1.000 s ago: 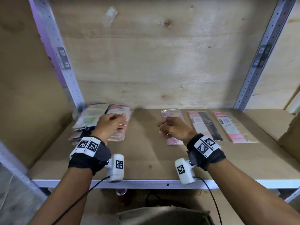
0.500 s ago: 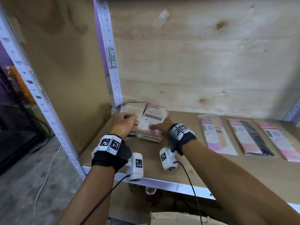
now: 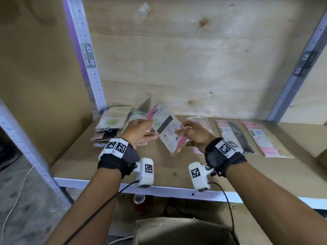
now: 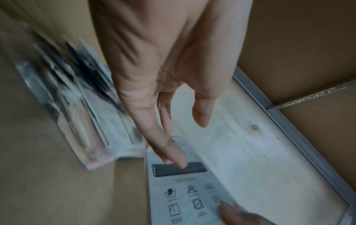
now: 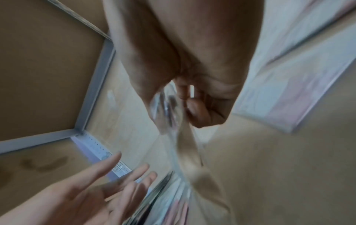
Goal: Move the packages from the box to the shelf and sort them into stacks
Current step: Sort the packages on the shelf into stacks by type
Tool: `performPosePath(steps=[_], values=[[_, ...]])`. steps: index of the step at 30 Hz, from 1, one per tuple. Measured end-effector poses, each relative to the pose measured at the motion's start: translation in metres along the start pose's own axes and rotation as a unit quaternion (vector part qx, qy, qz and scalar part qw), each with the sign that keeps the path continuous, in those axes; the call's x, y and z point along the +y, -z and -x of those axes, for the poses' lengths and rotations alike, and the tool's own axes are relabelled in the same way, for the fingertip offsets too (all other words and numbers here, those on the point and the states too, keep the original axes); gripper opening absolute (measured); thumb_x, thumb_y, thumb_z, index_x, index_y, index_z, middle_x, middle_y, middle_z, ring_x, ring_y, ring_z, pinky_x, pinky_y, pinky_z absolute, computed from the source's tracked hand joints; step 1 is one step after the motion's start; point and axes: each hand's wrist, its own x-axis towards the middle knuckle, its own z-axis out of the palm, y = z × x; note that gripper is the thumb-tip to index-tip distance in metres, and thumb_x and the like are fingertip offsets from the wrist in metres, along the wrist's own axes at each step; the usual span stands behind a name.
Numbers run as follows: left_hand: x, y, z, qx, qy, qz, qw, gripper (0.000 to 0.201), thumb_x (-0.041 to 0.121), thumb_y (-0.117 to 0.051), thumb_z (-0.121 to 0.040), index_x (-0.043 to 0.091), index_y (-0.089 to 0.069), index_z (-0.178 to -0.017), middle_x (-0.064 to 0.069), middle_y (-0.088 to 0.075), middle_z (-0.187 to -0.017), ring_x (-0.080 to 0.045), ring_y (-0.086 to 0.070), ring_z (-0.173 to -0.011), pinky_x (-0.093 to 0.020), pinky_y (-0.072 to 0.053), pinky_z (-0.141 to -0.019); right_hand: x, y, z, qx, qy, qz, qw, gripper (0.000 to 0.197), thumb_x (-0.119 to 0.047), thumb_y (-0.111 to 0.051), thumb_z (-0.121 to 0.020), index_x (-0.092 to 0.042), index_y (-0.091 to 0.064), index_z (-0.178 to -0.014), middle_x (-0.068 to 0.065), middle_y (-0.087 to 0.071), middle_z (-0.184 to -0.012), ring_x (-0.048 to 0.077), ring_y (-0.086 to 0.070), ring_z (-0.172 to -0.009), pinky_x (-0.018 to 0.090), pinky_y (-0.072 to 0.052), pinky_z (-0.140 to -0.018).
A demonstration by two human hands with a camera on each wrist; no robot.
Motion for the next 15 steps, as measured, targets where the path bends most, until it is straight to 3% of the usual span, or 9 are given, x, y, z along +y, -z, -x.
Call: performPosePath(steps=[2,4,7,9,12,15], values=[[-0.002,-0.017,0.003,-0.037,-0.003,0.027,0.999,0.046,0.050,-0.072,-0.084,0.017,-0.062,-0.115,-0.005,-0.067,-0.115,-0.021,-0.077,-0.084,-0.033,-0.056,-0.067,0.000,0.018,0.013,0.027,0.061,0.022,0.998,0.019,-0.004,-0.070,-0.087,-0.003,-0.057,-0.101,0.010,-0.065,-0.088,0.026,-0.064,-0.076,0.030,-0.047,-0.059],[-0.004,-0.034,0.005,-0.072,-0.010,0.080,0.994,0.050,0.049,-0.075,-0.081,0.016,-0.061,-0.116,-0.015,-0.062,-0.121,-0.026,-0.076,-0.088,-0.034,-0.061,-0.068,0.005,0.033,0.024,0.051,0.124,0.103,0.986,0.023,-0.002,-0.072,-0.084,0.000,-0.061,-0.104,0.001,-0.058,-0.075,0.018,-0.060,-0.066,0.027,-0.050,-0.057],[-0.008,-0.053,0.007,-0.106,0.009,0.134,0.985,0.084,0.056,-0.080,-0.071,0.011,-0.048,-0.134,-0.020,-0.057,-0.127,-0.032,-0.074,-0.093,-0.035,-0.061,-0.072,0.018,0.047,0.036,0.074,0.198,0.225,0.951,0.018,-0.004,-0.071,-0.081,-0.014,-0.065,-0.096,-0.010,-0.043,-0.066,0.011,-0.044,-0.060,0.024,-0.036,-0.059],[-0.012,-0.065,0.005,-0.106,0.015,0.161,0.981,0.089,0.054,-0.081,-0.070,0.009,-0.045,-0.138,-0.023,-0.059,-0.126,-0.034,-0.073,-0.097,-0.036,-0.061,-0.071,0.026,0.053,0.039,0.083,0.241,0.281,0.925,0.018,-0.005,-0.070,-0.082,-0.017,-0.065,-0.094,-0.011,-0.039,-0.068,0.011,-0.040,-0.062,0.027,-0.033,-0.060],[-0.017,-0.075,0.005,-0.088,0.012,0.176,0.980,0.049,0.036,-0.075,-0.085,0.008,-0.056,-0.120,-0.028,-0.067,-0.117,-0.031,-0.074,-0.094,-0.033,-0.062,-0.070,0.030,0.060,0.037,0.089,0.266,0.357,0.891,0.022,-0.009,-0.074,-0.081,-0.021,-0.065,-0.098,-0.009,-0.040,-0.074,0.013,-0.043,-0.070,0.022,-0.028,-0.059],[-0.024,-0.078,0.003,-0.073,0.011,0.189,0.979,0.011,0.008,-0.065,-0.093,0.004,-0.060,-0.101,-0.028,-0.068,-0.114,-0.027,-0.073,-0.093,-0.031,-0.063,-0.070,0.030,0.073,0.037,0.050,0.220,0.381,0.897,0.034,-0.028,-0.082,-0.075,-0.027,-0.065,-0.105,-0.008,-0.046,-0.086,0.013,-0.047,-0.080,0.015,-0.029,-0.062]])
